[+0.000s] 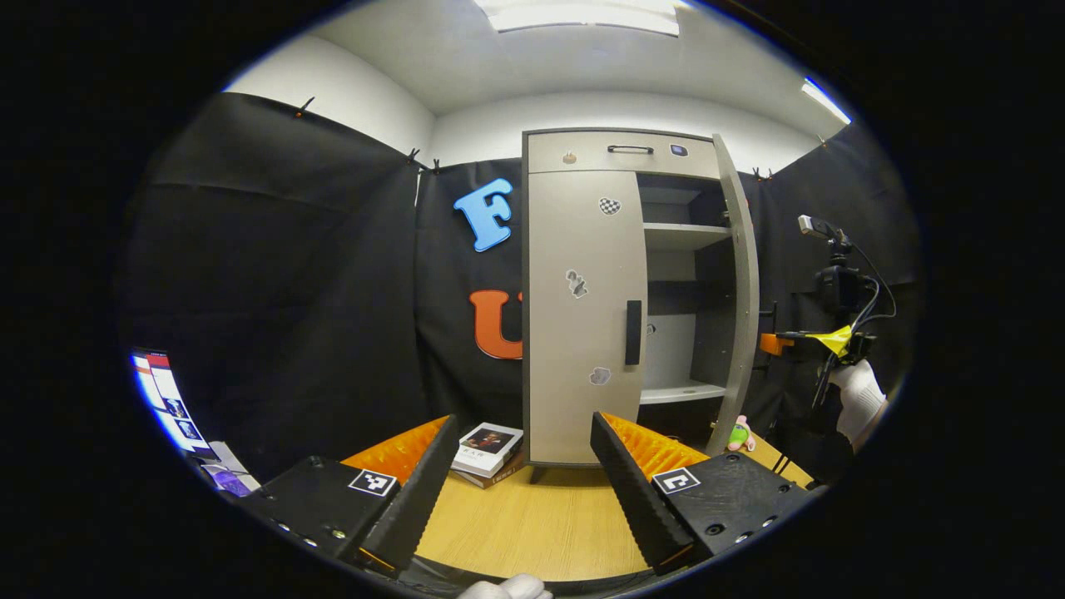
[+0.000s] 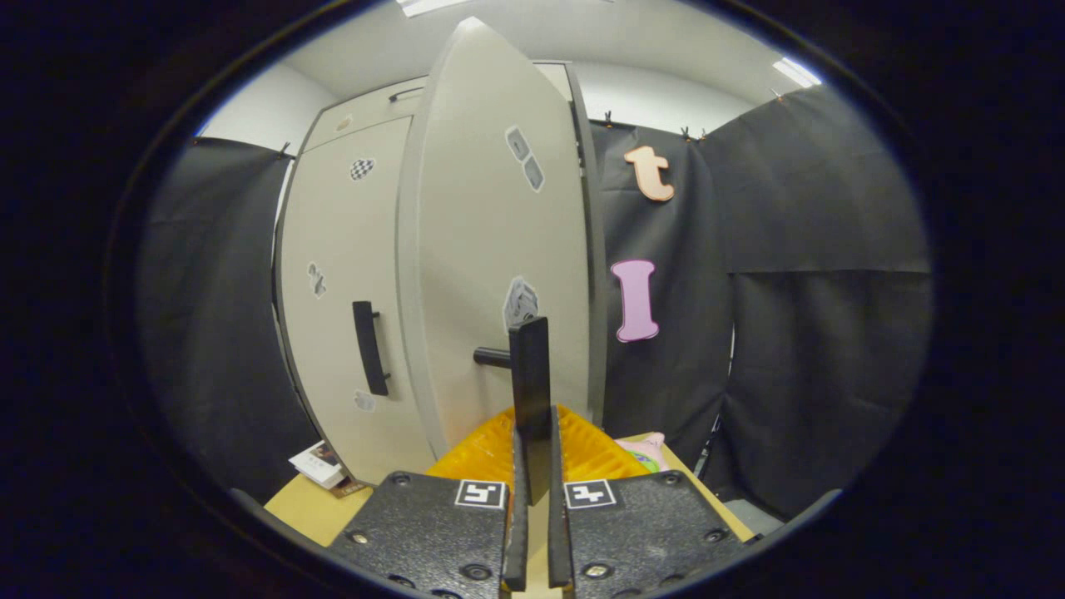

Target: Open the right door of the double-door shoe cabinet with the right hand, and open the left door with the left hand.

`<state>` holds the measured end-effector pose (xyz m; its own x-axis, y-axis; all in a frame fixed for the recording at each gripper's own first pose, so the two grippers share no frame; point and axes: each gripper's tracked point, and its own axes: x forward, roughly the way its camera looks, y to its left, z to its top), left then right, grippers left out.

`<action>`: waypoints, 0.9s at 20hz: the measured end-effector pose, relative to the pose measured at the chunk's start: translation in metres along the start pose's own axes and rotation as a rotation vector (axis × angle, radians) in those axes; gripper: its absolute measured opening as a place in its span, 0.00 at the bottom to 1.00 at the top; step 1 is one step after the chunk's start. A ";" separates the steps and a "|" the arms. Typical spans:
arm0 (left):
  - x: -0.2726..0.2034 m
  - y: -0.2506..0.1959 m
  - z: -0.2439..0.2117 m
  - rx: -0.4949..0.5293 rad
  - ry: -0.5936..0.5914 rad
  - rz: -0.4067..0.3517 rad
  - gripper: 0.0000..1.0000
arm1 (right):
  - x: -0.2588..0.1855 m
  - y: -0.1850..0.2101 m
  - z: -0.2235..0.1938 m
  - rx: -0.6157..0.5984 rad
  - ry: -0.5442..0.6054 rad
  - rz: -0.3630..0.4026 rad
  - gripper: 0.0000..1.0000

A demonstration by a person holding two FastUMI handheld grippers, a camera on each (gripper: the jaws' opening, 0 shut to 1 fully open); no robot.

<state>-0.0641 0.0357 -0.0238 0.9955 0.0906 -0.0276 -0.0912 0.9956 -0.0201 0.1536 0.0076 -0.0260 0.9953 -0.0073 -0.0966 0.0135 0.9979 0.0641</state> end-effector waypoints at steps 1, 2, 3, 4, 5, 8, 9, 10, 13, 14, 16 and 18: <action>0.001 -0.006 0.002 0.000 -0.007 -0.005 0.96 | -0.002 -0.008 -0.001 -0.001 0.002 -0.002 0.12; 0.002 -0.012 0.002 -0.001 -0.007 -0.010 0.96 | -0.003 -0.015 0.000 -0.005 0.005 0.001 0.09; 0.002 -0.021 0.002 -0.004 -0.006 -0.015 0.96 | -0.004 -0.021 0.000 -0.015 0.007 0.010 0.08; 0.004 -0.028 0.004 -0.009 -0.008 -0.020 0.96 | -0.004 -0.026 0.001 -0.022 0.012 0.017 0.06; 0.005 -0.037 0.005 -0.013 -0.010 -0.026 0.96 | -0.006 -0.031 0.001 -0.034 0.017 0.024 0.06; 0.005 -0.059 0.007 -0.017 -0.012 -0.038 0.96 | -0.007 -0.052 0.003 -0.044 0.029 0.027 0.04; 0.003 -0.065 0.008 -0.017 -0.012 -0.041 0.96 | -0.012 -0.063 0.002 -0.042 0.031 0.023 0.04; 0.001 -0.070 0.008 -0.014 -0.015 -0.040 0.96 | -0.011 -0.071 0.003 -0.034 0.034 0.023 0.04; -0.004 -0.082 0.009 -0.005 -0.013 -0.035 0.96 | -0.010 -0.104 0.006 -0.031 0.032 -0.005 0.04; -0.005 -0.084 0.008 -0.007 -0.011 -0.033 0.96 | -0.010 -0.109 0.007 -0.014 0.036 0.012 0.04; -0.005 -0.088 0.009 -0.015 -0.006 -0.030 0.96 | -0.012 -0.105 0.003 -0.003 0.045 0.051 0.04; -0.005 -0.092 0.011 -0.013 -0.007 -0.025 0.96 | -0.012 -0.111 0.004 -0.051 0.034 0.048 0.04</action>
<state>-0.0607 -0.0561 -0.0107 0.9977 0.0656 -0.0199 -0.0662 0.9972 -0.0338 0.1402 -0.1031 -0.0283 0.9909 0.0416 -0.1281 -0.0395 0.9990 0.0192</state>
